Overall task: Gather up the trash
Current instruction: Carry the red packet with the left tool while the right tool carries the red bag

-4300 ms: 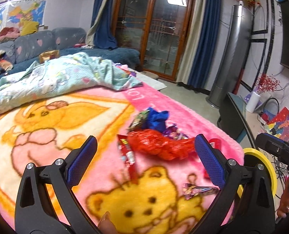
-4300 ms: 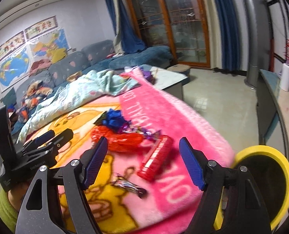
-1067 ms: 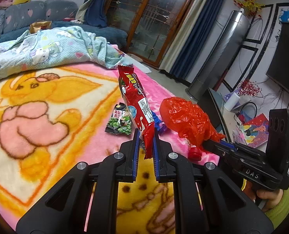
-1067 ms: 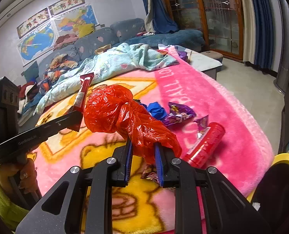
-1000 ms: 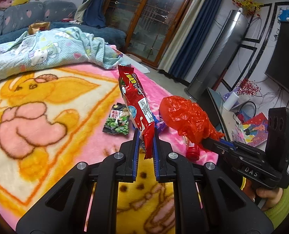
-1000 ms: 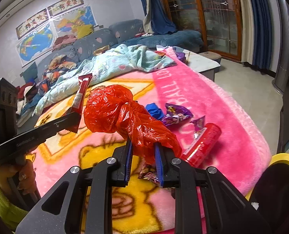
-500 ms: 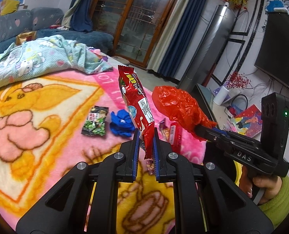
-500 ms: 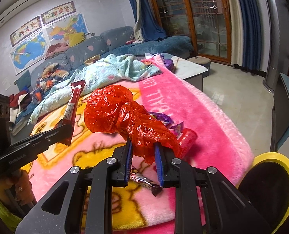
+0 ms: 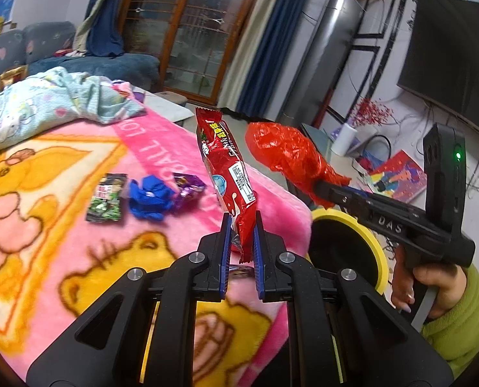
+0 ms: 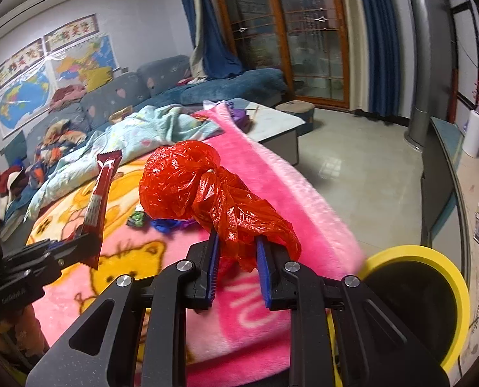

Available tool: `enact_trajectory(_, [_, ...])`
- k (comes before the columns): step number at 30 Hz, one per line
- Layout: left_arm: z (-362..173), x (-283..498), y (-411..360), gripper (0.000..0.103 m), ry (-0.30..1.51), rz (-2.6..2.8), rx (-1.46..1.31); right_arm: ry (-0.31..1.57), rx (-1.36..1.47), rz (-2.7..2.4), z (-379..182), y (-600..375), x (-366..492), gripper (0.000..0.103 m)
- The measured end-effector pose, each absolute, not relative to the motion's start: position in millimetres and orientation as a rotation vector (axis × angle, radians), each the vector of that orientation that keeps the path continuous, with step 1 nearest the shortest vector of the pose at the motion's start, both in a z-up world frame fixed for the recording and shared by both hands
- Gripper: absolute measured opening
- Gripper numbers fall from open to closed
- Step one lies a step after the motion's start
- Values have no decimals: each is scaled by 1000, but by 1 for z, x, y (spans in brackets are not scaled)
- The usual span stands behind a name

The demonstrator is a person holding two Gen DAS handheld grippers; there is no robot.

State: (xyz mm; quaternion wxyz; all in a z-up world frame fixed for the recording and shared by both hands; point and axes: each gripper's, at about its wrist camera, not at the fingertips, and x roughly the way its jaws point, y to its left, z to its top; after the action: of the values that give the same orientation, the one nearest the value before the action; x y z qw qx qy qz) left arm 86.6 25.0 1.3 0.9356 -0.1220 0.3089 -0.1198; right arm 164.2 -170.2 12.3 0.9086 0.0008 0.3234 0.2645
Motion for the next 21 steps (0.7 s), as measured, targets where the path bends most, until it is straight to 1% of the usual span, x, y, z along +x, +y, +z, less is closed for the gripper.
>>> enact_trajectory(21, [-4, 92, -76, 8, 656, -433, -102, 678, 79, 351, -6, -278, 162, 20])
